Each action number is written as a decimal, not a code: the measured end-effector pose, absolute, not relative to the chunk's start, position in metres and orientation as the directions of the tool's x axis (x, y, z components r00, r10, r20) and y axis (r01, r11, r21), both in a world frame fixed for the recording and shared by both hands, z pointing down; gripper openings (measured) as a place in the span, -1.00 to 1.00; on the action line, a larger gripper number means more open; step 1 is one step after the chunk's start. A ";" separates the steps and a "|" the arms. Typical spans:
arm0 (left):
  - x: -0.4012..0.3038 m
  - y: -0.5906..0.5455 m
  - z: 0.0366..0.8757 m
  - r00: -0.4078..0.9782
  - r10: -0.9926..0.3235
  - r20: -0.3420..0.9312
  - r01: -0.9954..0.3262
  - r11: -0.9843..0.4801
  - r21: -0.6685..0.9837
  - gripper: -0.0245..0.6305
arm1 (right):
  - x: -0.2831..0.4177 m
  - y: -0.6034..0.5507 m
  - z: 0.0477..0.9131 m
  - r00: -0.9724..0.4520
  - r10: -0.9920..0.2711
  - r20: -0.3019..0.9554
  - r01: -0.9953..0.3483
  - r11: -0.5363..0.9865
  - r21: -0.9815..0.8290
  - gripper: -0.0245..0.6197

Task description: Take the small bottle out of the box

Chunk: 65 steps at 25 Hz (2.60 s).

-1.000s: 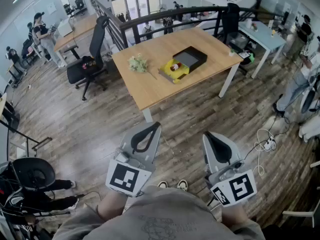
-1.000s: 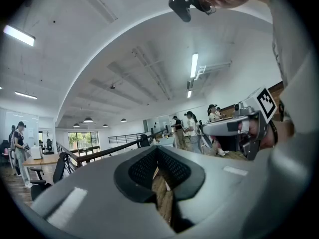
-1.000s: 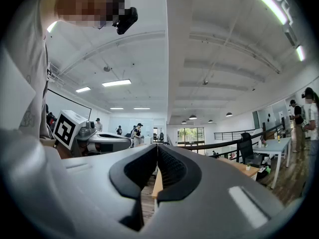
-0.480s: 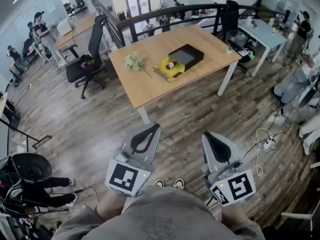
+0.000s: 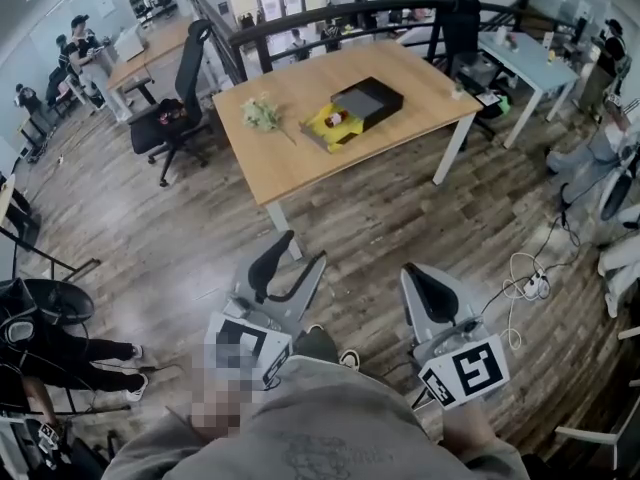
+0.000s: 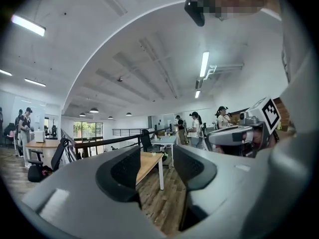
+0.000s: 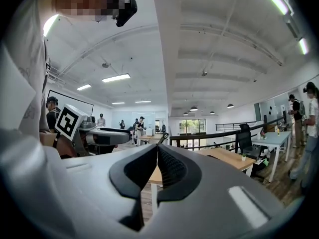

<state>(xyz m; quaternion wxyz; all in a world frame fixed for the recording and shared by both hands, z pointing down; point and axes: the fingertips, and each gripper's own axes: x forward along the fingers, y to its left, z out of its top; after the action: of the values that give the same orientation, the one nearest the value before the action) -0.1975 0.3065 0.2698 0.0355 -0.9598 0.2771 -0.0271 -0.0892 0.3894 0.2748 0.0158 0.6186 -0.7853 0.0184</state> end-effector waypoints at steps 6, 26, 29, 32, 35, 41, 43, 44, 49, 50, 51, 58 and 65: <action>-0.191 0.292 0.274 0.832 -0.553 0.032 -0.549 -0.831 -0.092 -0.27 | -0.077 0.377 0.284 -0.229 -0.972 0.055 -0.973 0.228 -0.025 -0.89; -0.126 0.117 0.297 0.843 -0.528 0.106 -0.521 -0.849 -0.085 -0.27 | -0.013 0.205 0.303 -0.195 -0.970 0.144 -0.981 0.193 -0.026 -0.89; -0.115 0.077 0.306 0.844 -0.518 0.140 -0.510 -0.856 -0.086 -0.27 | -0.004 0.168 0.310 -0.186 -0.967 0.174 -0.983 0.184 -0.027 -0.89; -0.105 0.034 0.318 0.840 -0.514 0.174 -0.506 -0.858 -0.086 -0.27 | 0.004 0.129 0.324 -0.178 -0.961 0.210 -0.984 0.175 -0.033 -0.89; -0.097 -0.003 0.334 0.837 -0.502 0.217 -0.497 -0.864 -0.079 -0.27 | 0.011 0.093 0.340 -0.168 -0.952 0.255 -0.986 0.164 -0.039 -0.89; -0.077 -0.070 0.364 0.836 -0.465 0.290 -0.462 -0.883 -0.084 -0.27 | 0.023 0.026 0.376 -0.159 -0.928 0.337 -0.987 0.146 -0.063 -0.89; -0.069 -0.092 0.373 0.836 -0.453 0.310 -0.449 -0.889 -0.090 -0.27 | 0.027 0.006 0.387 -0.156 -0.921 0.357 -0.988 0.139 -0.071 -0.89; -0.066 -0.103 0.376 0.836 -0.448 0.318 -0.443 -0.892 -0.093 -0.27 | 0.029 -0.004 0.391 -0.153 -0.918 0.365 -0.988 0.134 -0.075 -0.89; -0.052 -0.150 0.399 0.826 -0.434 0.360 -0.434 -0.897 -0.086 -0.27 | 0.040 -0.045 0.414 -0.147 -0.902 0.407 -0.988 0.117 -0.099 -0.89; -0.049 -0.159 0.406 0.821 -0.434 0.370 -0.438 -0.895 -0.079 -0.27 | 0.042 -0.052 0.418 -0.150 -0.897 0.415 -0.988 0.117 -0.102 -0.89; -0.045 -0.168 0.414 0.815 -0.435 0.382 -0.443 -0.894 -0.073 -0.27 | 0.046 -0.059 0.423 -0.152 -0.893 0.423 -0.987 0.119 -0.104 -0.89; -0.018 -0.210 0.465 0.769 -0.420 0.482 -0.448 -0.892 -0.062 -0.26 | 0.076 -0.098 0.461 -0.174 -0.859 0.482 -0.984 0.133 -0.118 -0.89; 0.017 -0.256 0.520 0.704 -0.412 0.579 -0.479 -0.877 -0.042 -0.26 | 0.118 -0.141 0.510 -0.211 -0.815 0.540 -0.976 0.145 -0.162 -0.89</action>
<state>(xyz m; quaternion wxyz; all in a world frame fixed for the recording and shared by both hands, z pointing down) 0.0174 -0.2561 0.5203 -0.0557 -0.9212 0.2418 -0.2996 0.1182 -0.1409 0.5103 0.1644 0.6064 -0.7384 0.2450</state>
